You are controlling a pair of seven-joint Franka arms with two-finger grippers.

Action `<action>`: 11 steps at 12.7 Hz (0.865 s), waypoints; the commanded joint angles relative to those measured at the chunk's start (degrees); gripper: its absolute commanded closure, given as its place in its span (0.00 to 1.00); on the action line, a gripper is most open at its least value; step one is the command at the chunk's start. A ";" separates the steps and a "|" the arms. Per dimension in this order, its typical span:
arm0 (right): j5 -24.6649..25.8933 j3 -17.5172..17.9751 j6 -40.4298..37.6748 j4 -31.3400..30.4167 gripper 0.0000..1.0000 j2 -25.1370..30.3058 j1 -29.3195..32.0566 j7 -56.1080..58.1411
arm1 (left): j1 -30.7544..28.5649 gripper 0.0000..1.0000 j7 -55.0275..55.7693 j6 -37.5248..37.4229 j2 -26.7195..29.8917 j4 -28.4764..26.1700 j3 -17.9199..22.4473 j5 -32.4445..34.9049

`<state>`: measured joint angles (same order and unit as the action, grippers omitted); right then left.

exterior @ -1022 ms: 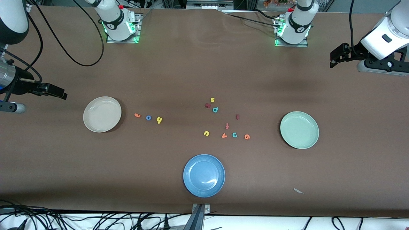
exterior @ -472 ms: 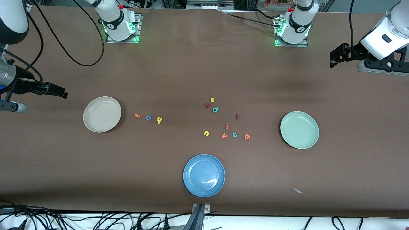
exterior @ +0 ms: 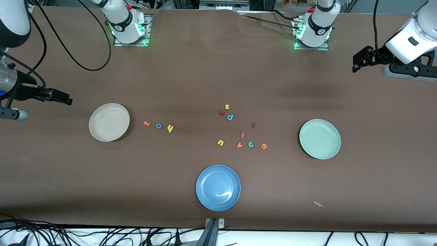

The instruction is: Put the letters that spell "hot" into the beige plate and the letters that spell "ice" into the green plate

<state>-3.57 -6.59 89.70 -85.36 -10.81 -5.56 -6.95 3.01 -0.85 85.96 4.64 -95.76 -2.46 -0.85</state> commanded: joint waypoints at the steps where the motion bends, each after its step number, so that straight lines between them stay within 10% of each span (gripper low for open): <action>1: -0.12 -0.01 -0.40 -1.21 0.00 1.31 0.11 -0.08 | -0.37 0.00 -0.64 -1.41 -0.95 1.98 0.09 -0.56; 11: 0.14 -0.01 0.30 -1.21 0.00 1.31 0.11 -0.08 | -0.46 0.00 -0.73 -1.41 -0.95 1.98 0.09 -0.56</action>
<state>-3.55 -6.58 89.67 -85.37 -10.81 -5.55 -6.95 2.95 -0.85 85.96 4.64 -95.76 -2.39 -0.85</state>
